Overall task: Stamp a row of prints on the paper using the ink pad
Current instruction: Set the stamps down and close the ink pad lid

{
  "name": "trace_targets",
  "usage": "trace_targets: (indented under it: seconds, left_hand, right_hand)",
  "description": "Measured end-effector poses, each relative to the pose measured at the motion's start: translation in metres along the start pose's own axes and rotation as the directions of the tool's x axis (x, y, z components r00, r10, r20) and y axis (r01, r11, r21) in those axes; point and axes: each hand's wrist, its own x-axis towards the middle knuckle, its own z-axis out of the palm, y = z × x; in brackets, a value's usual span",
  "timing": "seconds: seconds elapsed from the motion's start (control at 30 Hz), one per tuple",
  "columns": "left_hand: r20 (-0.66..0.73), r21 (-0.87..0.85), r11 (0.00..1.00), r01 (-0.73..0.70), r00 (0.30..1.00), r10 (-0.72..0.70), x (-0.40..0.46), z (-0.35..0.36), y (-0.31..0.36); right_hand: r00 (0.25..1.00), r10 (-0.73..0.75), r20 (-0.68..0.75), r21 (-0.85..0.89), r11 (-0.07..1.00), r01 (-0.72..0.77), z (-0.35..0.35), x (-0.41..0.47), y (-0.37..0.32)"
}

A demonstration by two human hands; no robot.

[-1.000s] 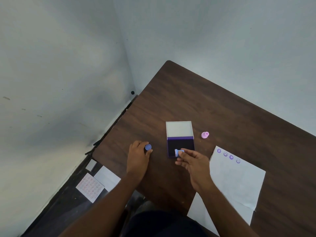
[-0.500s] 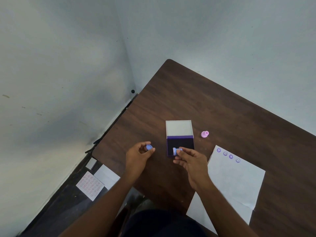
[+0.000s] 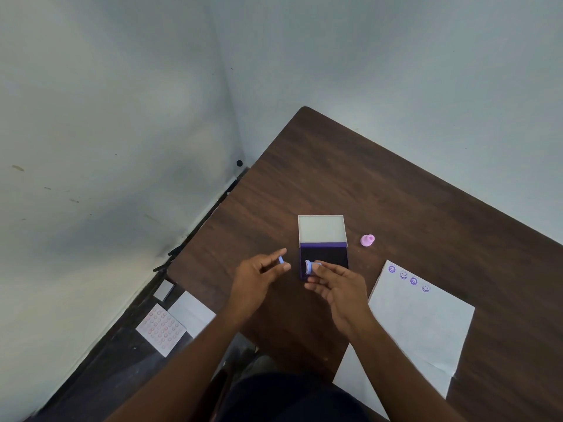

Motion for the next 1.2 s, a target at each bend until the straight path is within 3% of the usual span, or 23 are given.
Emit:
trace_targets:
  seconds: [0.2,0.33,0.57,0.77,1.2]
  left_hand:
    - [0.02,0.179,0.984,0.019,1.0,-0.023,-0.002,0.005,0.006]
    - [0.007,0.199,0.98,-0.02,1.0,0.019,-0.002,0.007,0.011]
    - [0.01,0.168,0.981,-0.098,0.995,0.098,-0.005,0.011,0.012]
    - [0.018,0.079,0.992,-0.094,0.996,0.093,-0.007,0.013,0.015]
    - [0.077,0.059,0.993,-0.103,0.992,0.099,-0.002,0.003,0.015]
  right_hand:
    - [0.999,0.023,0.024,0.001,1.0,-0.023,0.006,-0.001,-0.001]
    - [0.998,0.018,0.056,-0.015,1.0,-0.017,0.012,-0.002,-0.003]
    - [0.997,0.023,0.075,-0.008,1.0,-0.023,0.014,-0.007,0.0]
    - [0.998,0.013,0.069,-0.009,1.0,-0.013,0.012,-0.008,-0.001]
    - [0.991,0.046,0.124,-0.04,0.998,-0.042,0.012,-0.007,-0.006]
